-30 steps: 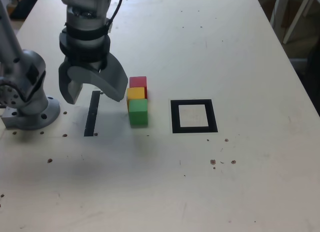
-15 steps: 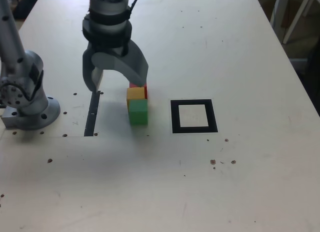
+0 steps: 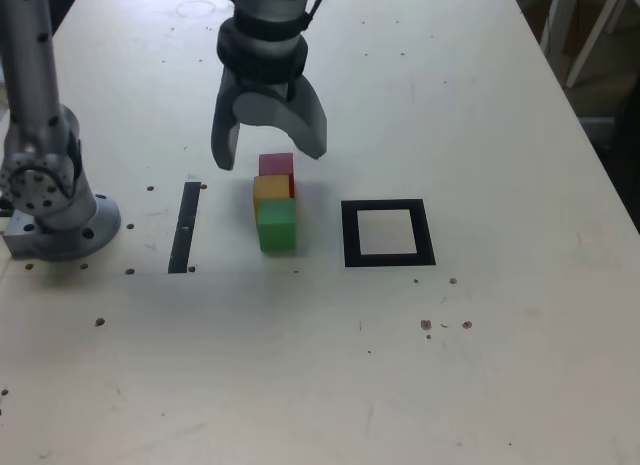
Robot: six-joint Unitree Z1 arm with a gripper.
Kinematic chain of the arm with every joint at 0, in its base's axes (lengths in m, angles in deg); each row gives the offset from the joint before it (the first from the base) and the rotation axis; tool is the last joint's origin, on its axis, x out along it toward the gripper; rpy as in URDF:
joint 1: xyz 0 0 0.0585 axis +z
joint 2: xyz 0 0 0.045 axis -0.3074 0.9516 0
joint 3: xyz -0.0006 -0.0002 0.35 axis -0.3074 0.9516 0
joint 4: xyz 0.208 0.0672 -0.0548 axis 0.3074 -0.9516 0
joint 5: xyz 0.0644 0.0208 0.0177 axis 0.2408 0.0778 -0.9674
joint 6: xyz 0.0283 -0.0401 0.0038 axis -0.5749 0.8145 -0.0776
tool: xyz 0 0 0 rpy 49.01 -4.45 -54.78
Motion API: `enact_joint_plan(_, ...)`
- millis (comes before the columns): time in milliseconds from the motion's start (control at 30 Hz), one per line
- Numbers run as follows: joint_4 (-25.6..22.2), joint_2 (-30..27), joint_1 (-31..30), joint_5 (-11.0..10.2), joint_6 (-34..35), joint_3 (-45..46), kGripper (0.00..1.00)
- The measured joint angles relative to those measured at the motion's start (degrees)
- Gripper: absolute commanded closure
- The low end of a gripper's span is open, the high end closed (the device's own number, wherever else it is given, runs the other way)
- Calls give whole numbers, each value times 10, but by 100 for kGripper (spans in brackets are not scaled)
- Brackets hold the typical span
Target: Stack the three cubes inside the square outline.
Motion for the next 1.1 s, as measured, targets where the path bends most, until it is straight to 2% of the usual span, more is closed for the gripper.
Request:
enact_joint_plan(233, 16, 43, 32, 1, -18, -11, 1)
enact_joint_plan(400, 16, 63, 45, 5, -26, -15, 7)
enact_joint_plan(700, 14, 83, 46, 12, -26, -24, 33)
enact_joint_plan(933, 20, 84, 46, 8, -25, -24, 66)
enact_joint_plan(1000, 22, 84, 46, 6, -25, -24, 71)
enact_joint_plan(1100, 23, 84, 46, 6, -25, -23, 72)
